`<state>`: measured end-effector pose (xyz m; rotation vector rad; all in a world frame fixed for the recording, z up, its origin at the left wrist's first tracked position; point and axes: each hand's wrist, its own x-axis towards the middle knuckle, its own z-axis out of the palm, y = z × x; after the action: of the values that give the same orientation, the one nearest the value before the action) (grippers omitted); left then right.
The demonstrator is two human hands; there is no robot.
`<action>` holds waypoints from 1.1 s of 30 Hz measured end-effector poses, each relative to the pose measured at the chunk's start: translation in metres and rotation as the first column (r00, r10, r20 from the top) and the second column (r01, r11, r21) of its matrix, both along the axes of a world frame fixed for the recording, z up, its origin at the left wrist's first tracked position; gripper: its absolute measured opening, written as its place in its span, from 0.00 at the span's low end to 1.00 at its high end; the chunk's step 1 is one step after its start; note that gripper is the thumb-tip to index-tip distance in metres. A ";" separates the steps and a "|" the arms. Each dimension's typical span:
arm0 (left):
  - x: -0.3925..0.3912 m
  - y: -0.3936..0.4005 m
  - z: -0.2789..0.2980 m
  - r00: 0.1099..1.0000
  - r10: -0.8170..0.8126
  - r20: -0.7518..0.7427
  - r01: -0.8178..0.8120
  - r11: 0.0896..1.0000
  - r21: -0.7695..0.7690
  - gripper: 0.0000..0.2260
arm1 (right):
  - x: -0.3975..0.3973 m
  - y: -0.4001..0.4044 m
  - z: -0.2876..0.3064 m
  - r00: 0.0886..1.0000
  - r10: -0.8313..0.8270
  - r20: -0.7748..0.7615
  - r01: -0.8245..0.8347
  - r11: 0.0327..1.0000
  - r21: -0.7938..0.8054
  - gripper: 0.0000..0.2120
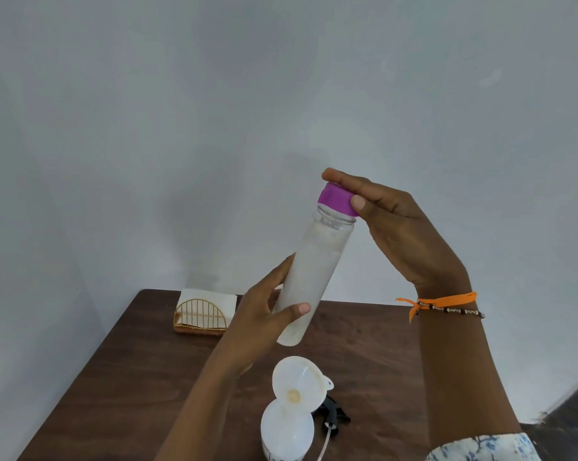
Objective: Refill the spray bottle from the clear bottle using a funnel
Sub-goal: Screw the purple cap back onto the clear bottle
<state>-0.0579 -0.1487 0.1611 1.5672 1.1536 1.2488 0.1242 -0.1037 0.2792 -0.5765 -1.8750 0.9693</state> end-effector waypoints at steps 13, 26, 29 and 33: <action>0.014 -0.001 -0.010 0.982 -0.064 0.178 0.060 0.998 0.024 0.24 | -0.009 0.001 0.007 0.979 -0.180 0.100 0.178 0.984 0.033 0.16; 0.024 -0.004 -0.020 0.997 0.076 -0.023 -0.075 0.997 0.021 0.28 | -0.024 -0.001 -0.005 0.760 -0.634 0.146 0.616 0.773 0.150 0.16; 0.019 -0.005 -0.016 0.990 -0.071 0.120 0.075 0.997 -0.031 0.27 | -0.017 0.000 -0.003 0.919 -0.382 0.099 0.384 0.923 0.001 0.18; 0.011 -0.009 -0.012 0.938 -0.258 0.232 0.271 0.962 -0.027 0.25 | -0.006 0.002 -0.008 0.998 -0.041 -0.041 0.036 0.991 -0.129 0.20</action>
<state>-0.0467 -0.1574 0.1496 1.4391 0.7973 1.1669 0.1184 -0.1013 0.2710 -0.6608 -1.7660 1.0744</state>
